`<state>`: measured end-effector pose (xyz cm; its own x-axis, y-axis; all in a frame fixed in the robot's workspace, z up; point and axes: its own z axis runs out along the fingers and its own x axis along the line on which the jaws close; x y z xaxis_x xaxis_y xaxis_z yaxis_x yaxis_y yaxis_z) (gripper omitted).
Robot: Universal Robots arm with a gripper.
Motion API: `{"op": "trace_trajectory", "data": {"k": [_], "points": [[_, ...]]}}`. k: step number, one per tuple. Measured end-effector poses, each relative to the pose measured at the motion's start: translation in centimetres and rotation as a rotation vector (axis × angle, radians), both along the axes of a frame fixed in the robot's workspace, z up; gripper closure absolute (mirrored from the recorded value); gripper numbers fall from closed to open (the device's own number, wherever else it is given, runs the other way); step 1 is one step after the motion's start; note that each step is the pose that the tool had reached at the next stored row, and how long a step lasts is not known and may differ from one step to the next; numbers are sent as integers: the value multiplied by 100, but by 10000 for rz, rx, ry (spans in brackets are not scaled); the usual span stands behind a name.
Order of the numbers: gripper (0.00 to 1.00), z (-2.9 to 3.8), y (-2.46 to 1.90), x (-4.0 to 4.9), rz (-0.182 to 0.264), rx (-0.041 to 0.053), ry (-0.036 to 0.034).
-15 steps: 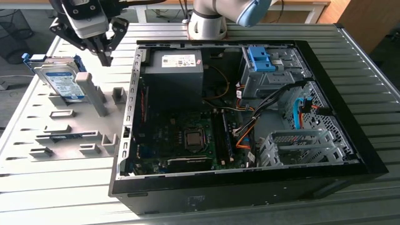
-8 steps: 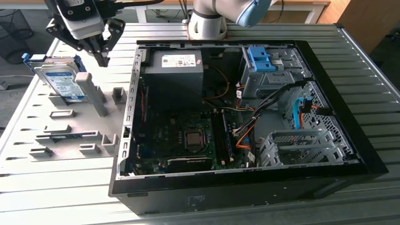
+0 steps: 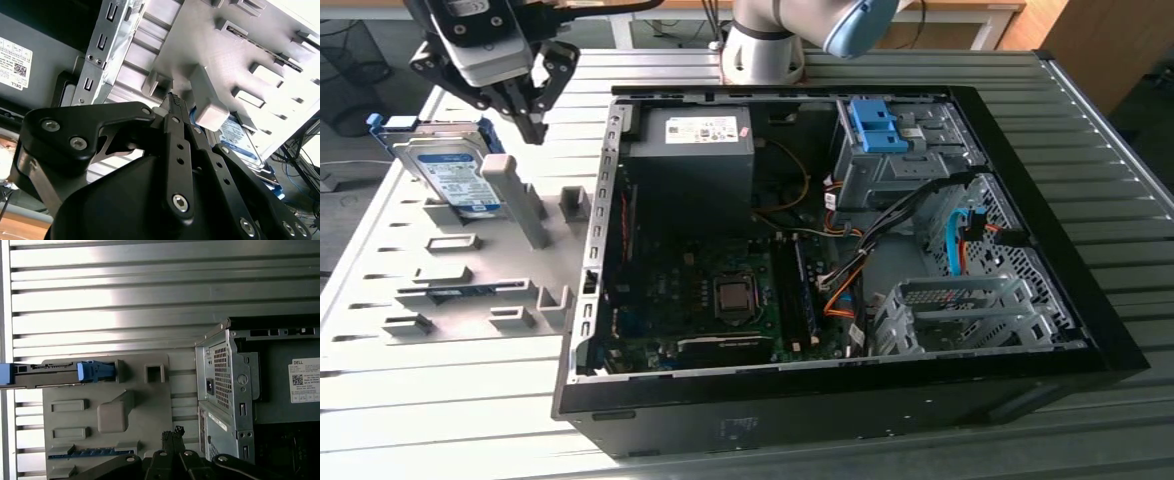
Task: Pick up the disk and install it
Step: 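Reach for the disk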
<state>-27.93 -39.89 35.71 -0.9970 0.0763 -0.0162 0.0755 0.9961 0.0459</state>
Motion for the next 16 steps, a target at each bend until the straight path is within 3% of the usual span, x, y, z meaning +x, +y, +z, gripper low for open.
{"op": "trace_trajectory", "data": {"k": [16], "points": [[89, -31, 0, -123, 0, -1, 4]]}}
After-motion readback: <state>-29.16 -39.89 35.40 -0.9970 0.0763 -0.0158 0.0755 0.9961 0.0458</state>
